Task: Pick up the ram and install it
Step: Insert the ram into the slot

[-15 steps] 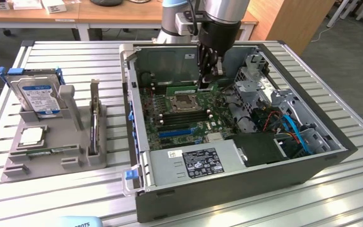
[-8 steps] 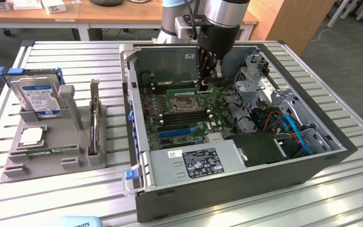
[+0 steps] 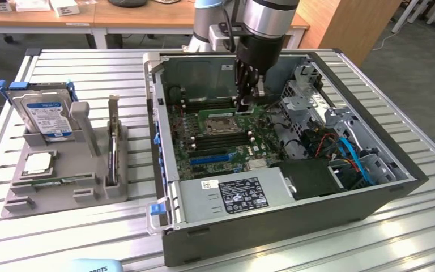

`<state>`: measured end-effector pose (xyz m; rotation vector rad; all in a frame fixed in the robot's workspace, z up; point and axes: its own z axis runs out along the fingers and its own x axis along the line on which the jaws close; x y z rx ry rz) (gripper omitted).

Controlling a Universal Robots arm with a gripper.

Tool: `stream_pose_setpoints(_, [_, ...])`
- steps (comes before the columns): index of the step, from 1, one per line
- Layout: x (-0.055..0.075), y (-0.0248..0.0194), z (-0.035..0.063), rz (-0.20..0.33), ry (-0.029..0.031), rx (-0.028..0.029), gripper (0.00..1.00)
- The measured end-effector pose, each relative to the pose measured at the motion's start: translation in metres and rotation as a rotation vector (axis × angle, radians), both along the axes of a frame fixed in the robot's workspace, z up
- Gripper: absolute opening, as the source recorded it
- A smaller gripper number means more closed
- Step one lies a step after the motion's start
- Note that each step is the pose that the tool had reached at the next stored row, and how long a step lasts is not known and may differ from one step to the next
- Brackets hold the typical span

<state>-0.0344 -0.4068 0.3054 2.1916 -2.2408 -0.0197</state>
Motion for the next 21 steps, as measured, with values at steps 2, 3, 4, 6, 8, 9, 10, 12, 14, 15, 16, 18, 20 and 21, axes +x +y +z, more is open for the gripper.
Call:
stream_pose_setpoints(2, [0.0, 0.0, -0.0023, 0.0, 0.0, 0.0, 0.12])
stream_pose_setpoints(3, [0.0, 0.0, -0.0034, 0.0, 0.0001, 0.0, 0.12])
stream_pose_setpoints(4, [0.0, 0.0, -0.0045, 0.0, 0.0, 0.0, 0.12])
stream_pose_setpoints(6, [0.0, 0.0, -0.0065, 0.0, 0.0, -0.0001, 0.12])
stream_pose_setpoints(8, [0.0, 0.0, -0.0086, 0.0, 0.0, -0.0001, 0.12])
stream_pose_setpoints(9, [0.0, 0.0, -0.0096, 0.0, 0.0, 0.0, 0.12])
stream_pose_setpoints(10, [0.0, 0.0, -0.0105, 0.0, 0.0, 0.0, 0.12])
stream_pose_setpoints(12, [0.0, 0.0, -0.0124, 0.0, 0.0, 0.0, 0.12])
stream_pose_setpoints(14, [0.0, 0.0, -0.0141, 0.0, 0.0, 0.0001, 0.12])
stream_pose_setpoints(15, [0.0, 0.0, -0.015, 0.0, 0.0, 0.0, 0.12])
stream_pose_setpoints(16, [0.0, 0.0, -0.0158, 0.0, 0.0, 0.0, 0.12])
stream_pose_setpoints(18, [0.0, 0.0, -0.0176, 0.0, 0.0, 0.0, 0.12])
stream_pose_setpoints(20, [0.0, 0.0, -0.0194, 0.0, 0.0, 0.0, 0.12])
stream_pose_setpoints(21, [0.0, 0.0, -0.0203, 0.0, 0.0, 0.0, 0.12])
